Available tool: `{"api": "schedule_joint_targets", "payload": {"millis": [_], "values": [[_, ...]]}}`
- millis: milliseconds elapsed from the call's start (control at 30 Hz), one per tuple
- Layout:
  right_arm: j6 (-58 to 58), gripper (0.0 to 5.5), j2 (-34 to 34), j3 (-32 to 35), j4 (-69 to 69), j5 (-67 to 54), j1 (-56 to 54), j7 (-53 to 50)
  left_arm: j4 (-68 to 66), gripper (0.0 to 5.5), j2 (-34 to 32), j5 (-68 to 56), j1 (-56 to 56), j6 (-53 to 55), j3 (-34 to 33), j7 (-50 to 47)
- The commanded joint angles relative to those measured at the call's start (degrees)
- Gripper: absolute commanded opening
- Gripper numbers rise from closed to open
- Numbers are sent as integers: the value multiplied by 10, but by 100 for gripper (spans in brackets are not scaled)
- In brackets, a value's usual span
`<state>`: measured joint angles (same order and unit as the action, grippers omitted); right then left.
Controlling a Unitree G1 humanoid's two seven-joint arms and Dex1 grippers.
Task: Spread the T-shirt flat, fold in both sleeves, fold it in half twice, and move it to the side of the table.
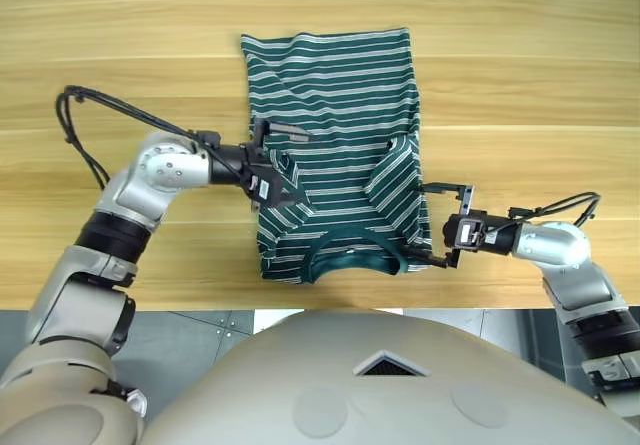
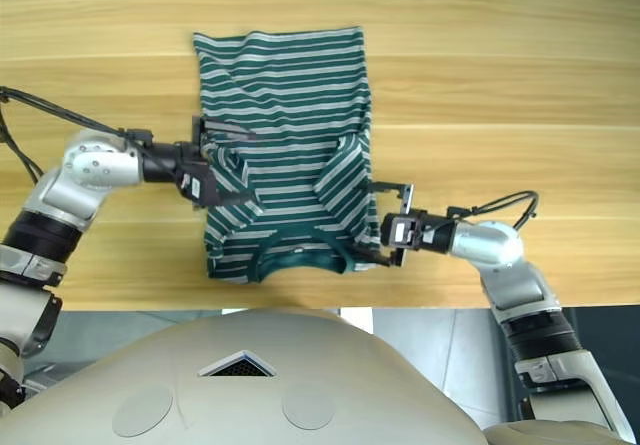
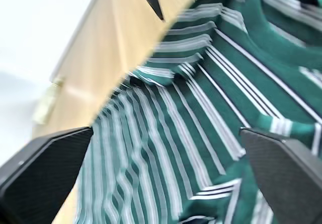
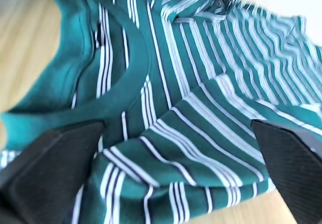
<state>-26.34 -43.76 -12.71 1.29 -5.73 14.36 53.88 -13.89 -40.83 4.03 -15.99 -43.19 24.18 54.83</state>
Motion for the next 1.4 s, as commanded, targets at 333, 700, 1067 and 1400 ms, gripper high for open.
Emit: {"api": "schedule_joint_targets", "payload": {"millis": [333, 700, 1067, 1400], "values": [[3, 539, -49, 106, 26, -61, 7, 19, 66, 540, -109, -81, 84, 21, -52, 76], [-6, 539, -83, 99, -45, 88, 26, -7, 61, 540, -213, -3, 210, -7, -90, 62], [-31, 539, -95, 47, -26, 93, 62, 12, 103, 540, -171, 11, 232, 4, -61, 56], [-40, 539, -109, 33, -10, 84, 77, 17, 76, 540, -128, 35, 217, 5, -11, 62]]}}
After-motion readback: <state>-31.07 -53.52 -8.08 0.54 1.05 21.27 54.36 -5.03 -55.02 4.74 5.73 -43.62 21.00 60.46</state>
